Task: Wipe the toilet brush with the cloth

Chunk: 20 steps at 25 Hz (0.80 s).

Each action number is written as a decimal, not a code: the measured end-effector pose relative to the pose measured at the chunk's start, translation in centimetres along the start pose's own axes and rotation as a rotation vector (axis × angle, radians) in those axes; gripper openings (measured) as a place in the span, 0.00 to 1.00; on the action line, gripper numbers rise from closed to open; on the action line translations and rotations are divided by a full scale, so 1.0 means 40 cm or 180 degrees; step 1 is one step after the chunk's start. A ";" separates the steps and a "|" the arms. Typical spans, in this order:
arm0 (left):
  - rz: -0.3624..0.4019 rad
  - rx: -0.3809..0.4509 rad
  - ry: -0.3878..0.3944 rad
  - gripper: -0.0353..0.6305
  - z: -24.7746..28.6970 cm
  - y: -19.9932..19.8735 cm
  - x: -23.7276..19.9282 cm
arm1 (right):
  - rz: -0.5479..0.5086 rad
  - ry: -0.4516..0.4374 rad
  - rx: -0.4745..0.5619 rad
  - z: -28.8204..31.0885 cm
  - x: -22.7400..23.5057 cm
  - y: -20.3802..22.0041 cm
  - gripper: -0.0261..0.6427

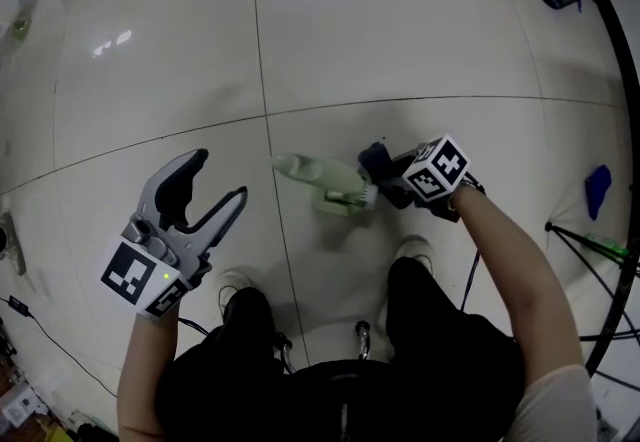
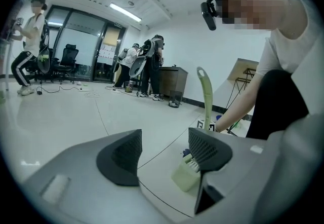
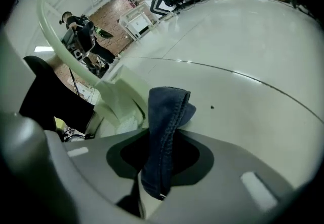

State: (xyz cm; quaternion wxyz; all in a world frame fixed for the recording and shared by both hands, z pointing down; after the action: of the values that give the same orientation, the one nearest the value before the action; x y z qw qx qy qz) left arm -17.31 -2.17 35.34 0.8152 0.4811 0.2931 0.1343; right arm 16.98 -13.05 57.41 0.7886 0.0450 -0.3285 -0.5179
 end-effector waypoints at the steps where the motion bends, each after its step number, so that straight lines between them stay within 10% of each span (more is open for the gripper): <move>1: 0.0009 0.0014 0.0019 0.48 -0.003 -0.001 0.007 | 0.0031 0.0043 -0.0077 -0.005 -0.009 0.020 0.20; 10: 0.0047 0.0122 0.0100 0.48 -0.085 0.000 0.051 | -0.0011 -0.0543 -0.0698 -0.012 -0.231 0.053 0.20; 15: 0.0042 0.0202 0.0176 0.48 -0.136 0.003 0.074 | -0.0049 -0.0080 -0.1286 -0.040 -0.280 0.064 0.20; 20: 0.0037 0.0297 0.0220 0.48 -0.175 0.000 0.080 | -0.0073 -0.0365 -0.1021 -0.140 -0.364 0.050 0.20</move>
State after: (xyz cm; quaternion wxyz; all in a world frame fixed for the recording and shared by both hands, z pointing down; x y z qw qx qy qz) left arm -19.05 4.37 31.66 0.7805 0.5153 0.3243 0.1418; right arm 18.11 -1.31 47.01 0.7596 -0.1073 -0.2856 -0.5744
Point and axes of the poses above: the fingertips, and each gripper's own axes: z forward along the fingers, x to its right, y out of its underside, the point moved 10 cm from there along -z, backward along the fingers, and after that the axes turned 10 degrees about -z, right-handed, at the moved point
